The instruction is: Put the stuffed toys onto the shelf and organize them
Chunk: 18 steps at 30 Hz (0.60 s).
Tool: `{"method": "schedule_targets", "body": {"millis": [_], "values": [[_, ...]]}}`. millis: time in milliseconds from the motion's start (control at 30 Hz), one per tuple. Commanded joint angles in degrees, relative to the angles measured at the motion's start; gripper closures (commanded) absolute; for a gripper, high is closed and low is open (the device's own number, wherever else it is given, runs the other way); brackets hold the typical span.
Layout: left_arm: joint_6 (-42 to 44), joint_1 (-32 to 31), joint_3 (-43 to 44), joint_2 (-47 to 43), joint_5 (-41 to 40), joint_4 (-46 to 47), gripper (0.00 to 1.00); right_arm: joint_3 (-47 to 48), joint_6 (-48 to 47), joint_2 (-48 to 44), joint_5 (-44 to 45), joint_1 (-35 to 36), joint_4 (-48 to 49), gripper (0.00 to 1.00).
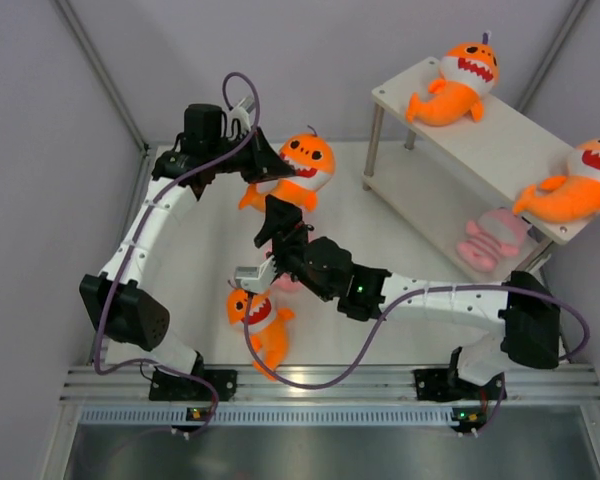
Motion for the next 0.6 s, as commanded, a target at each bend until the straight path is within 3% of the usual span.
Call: {"method": "schedule_targets", "body": {"millis": [0,167,267,300,333,467,500,567], "values": [[-1.01,0.21,0.06,-3.09,2.58,1.45,1.00,1.79,-9.82,2.29,3.66,0.56,4.46,0.04],[-1.97,0.21,0.32,-3.00,2.93,1.45,1.00,2.85,-14.31,7.65,5.51,-1.63,8.76,0.06],[-1.89,0.12,0.15,-3.44,3.28,1.45,1.00,3.99,-18.00,11.70,8.58,-3.30,15.44,0.19],[-1.97,0.21,0.15,-3.61,3.46,1.45,1.00,4.17,-18.36,12.92,9.03,-3.65,17.02,0.24],[-1.97,0.12,0.15,-3.53,3.55,1.37,1.00,4.52,-18.62,13.37,8.95,-4.00,19.04,0.38],[-1.97,0.21,-0.20,-3.70,4.34,1.54,1.00,6.10,-18.62,14.26,9.47,-5.32,22.56,0.61],[-1.80,0.12,-0.29,-3.79,4.25,1.45,1.00,6.01,-19.32,14.26,9.38,-5.41,24.31,0.80],[-1.54,0.21,-0.91,-3.79,4.25,1.37,1.00,5.84,-20.73,14.17,9.47,-5.68,27.91,1.00]]}}
